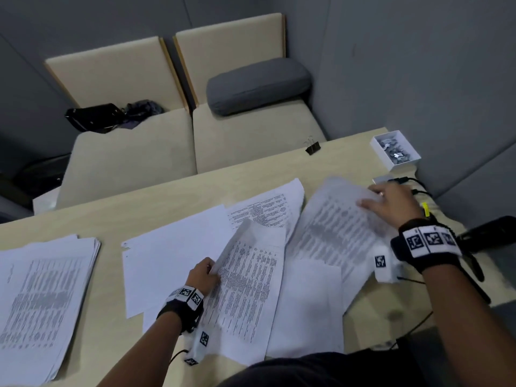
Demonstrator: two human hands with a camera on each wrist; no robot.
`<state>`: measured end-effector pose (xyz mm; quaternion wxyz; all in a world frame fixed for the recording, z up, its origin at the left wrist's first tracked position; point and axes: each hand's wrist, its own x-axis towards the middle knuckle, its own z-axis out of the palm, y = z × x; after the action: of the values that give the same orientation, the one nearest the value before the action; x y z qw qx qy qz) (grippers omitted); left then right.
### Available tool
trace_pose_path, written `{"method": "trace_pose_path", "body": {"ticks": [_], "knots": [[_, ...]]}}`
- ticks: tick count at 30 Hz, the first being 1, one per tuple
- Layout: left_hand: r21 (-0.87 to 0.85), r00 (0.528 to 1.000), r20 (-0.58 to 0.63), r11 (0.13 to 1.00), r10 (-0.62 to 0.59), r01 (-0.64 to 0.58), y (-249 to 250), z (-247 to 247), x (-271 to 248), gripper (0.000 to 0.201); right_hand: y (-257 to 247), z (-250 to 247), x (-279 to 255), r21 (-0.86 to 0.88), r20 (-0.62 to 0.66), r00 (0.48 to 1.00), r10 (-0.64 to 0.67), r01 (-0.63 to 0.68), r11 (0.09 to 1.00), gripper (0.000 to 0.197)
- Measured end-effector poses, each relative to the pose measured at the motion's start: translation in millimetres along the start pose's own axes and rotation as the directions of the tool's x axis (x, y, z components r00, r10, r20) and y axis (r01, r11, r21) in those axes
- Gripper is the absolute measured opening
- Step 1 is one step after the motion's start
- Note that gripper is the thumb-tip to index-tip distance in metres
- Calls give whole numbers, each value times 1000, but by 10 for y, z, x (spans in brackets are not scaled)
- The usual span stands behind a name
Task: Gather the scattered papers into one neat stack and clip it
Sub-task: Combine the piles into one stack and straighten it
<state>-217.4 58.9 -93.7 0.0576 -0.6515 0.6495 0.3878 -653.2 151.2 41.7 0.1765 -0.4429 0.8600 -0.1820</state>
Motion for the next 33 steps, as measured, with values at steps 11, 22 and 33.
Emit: {"method": "trace_pose_path", "body": {"ticks": [11,22,33], "knots": [[25,999,44,1000,-15,14,-36,127,55,14,-1330,-1096,-108,363,-586,802,-119,391,846,33],[28,993,-66,995,-94,96,-137,-297,-6,22,-824,1092,514,230,183,981,57,-99,968,28],[-40,951,-254,984,-176,172,-704,-807,-278,10,-474,1770,452,-76,331,938,102,-81,994,21]]}}
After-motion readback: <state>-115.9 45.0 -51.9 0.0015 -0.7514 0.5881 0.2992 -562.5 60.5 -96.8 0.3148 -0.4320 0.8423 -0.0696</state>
